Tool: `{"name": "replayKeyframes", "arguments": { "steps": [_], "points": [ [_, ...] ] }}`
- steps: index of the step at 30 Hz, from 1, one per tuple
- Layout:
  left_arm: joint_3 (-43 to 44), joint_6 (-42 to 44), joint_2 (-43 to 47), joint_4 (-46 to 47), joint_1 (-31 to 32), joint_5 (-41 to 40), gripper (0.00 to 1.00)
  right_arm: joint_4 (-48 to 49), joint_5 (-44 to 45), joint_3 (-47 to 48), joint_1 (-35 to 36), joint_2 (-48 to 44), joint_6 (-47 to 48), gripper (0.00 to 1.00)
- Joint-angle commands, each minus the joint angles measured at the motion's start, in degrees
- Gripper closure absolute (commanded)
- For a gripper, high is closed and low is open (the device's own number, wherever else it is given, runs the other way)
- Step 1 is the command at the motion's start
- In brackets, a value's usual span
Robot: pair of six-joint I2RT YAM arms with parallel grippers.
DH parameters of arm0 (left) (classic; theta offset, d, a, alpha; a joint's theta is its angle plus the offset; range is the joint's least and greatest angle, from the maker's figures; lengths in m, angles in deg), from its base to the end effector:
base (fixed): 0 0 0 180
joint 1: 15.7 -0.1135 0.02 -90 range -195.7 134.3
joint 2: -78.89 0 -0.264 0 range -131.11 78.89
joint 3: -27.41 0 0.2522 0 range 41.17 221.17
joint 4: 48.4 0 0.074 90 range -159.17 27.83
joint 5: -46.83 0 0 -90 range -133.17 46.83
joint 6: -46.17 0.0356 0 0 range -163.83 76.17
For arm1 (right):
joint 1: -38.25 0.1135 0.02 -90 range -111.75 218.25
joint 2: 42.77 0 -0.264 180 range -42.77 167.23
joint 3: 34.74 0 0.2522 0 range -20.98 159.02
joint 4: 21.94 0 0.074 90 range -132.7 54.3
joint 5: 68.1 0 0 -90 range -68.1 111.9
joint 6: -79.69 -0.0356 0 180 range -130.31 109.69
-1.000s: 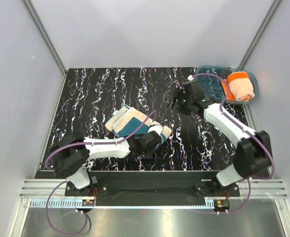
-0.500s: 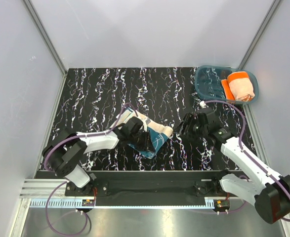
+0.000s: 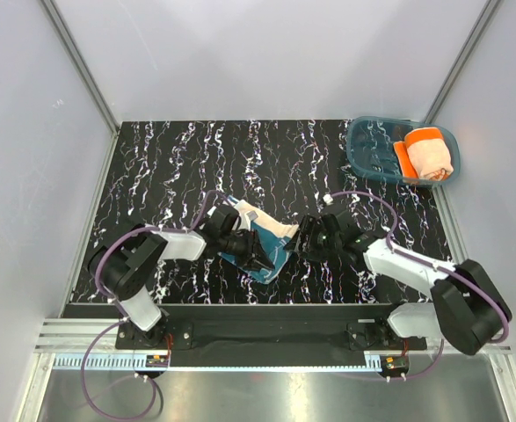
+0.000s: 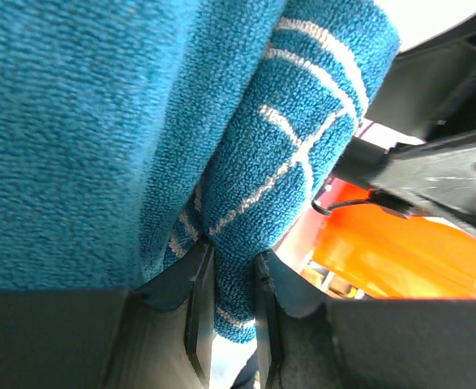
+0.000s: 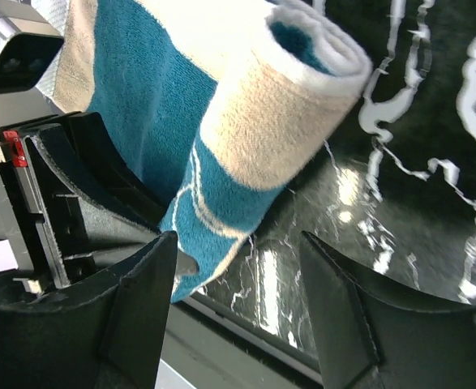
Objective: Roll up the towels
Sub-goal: Roll the towel
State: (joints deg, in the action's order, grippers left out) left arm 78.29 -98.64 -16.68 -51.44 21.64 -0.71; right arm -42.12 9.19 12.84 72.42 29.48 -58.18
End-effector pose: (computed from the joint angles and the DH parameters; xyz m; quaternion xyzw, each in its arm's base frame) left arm 0.2179 -0.1964 0.1247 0.0030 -0.8792 0.4764 0.0101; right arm 0.1990 0.1445 0.1830 0.0673 0.9162 0.3275 0.2208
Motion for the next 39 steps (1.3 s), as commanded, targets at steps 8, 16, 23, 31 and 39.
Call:
{"name": "replayKeyframes", "arguments": {
  "steps": [8, 16, 23, 31, 39],
  "points": [
    [-1.4, -3.7, -3.7, 7.5, -2.0, 6.5, 0.86, 15.1, 0.4, -2.7, 2.2, 8.0, -2.5, 0.33],
    [-1.4, -6.4, -5.5, 11.3, -2.3, 8.3, 0.81, 22.7, 0.2, -4.4, 3.6, 14.2, -4.1, 0.38],
    [0.0, -2.4, -3.7, 5.2, -2.3, 6.5, 0.62, 20.8, 1.3, -3.2, 4.1, 16.4, -3.4, 0.61],
    [7.3, 10.6, 5.7, -20.8, -2.3, -8.2, 0.37, 9.8, 3.0, 0.9, 4.2, 15.2, -1.2, 0.71],
    [16.3, 20.0, 17.9, -38.2, 5.6, -35.8, 0.32, -4.2, 5.3, 8.5, 5.9, 15.5, 0.9, 0.75]
  ]
}}
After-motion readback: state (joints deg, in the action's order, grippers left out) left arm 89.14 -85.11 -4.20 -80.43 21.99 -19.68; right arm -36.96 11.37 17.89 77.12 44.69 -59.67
